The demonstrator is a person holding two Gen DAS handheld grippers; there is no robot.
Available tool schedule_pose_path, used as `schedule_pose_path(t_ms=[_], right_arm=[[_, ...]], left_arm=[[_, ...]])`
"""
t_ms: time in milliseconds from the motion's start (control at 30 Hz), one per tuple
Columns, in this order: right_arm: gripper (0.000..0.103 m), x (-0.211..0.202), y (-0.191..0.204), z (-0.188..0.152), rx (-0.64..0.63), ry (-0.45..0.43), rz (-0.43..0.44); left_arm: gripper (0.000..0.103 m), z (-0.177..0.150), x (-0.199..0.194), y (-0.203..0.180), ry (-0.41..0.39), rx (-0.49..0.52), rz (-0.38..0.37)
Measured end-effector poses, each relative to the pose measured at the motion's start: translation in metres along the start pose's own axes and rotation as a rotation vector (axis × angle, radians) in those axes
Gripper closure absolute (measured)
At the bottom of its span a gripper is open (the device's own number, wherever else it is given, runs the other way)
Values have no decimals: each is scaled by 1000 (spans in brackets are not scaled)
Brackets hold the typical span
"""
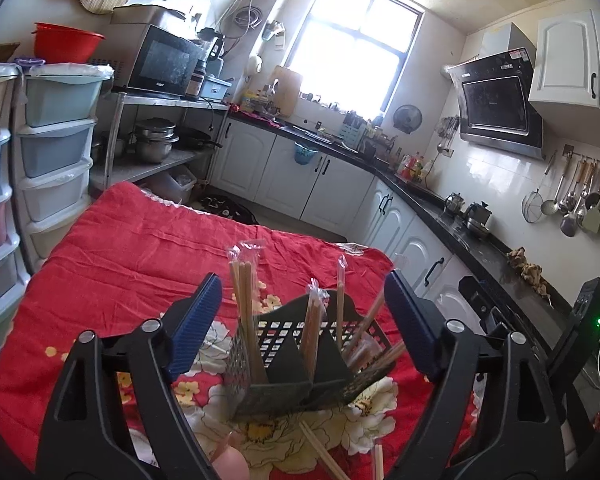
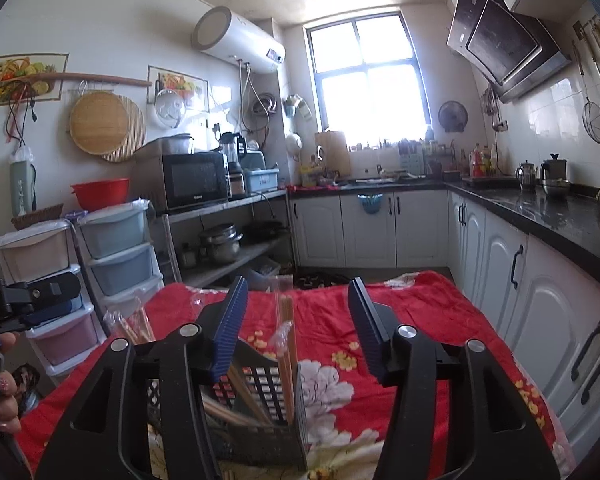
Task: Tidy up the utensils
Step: 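Move both open tools down past the basket to the chopsticks on the cloth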
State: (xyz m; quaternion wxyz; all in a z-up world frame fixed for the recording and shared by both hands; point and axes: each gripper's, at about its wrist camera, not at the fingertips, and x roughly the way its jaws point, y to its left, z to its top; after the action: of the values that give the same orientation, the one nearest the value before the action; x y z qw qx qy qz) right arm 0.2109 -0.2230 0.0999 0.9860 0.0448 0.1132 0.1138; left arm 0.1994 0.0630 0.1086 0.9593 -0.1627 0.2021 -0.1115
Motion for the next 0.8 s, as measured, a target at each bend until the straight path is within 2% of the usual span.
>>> schedule_pose_path(t_ms=[33,100,267,800], right_arm=[[51,-2,0,-1,2,8,0],[47,-4,0,-2,3,16,6],[38,-13,3,-7,-13,31,26],[35,-31,8,-27,-69,137,32]], left_arm=[[26,-1,-1,1,1,-1,1],[12,-4,-4,1,0,-6,-1],[11,-10,-8,5,3,-16,8],[11,-34,-6,19,62,-36,33]])
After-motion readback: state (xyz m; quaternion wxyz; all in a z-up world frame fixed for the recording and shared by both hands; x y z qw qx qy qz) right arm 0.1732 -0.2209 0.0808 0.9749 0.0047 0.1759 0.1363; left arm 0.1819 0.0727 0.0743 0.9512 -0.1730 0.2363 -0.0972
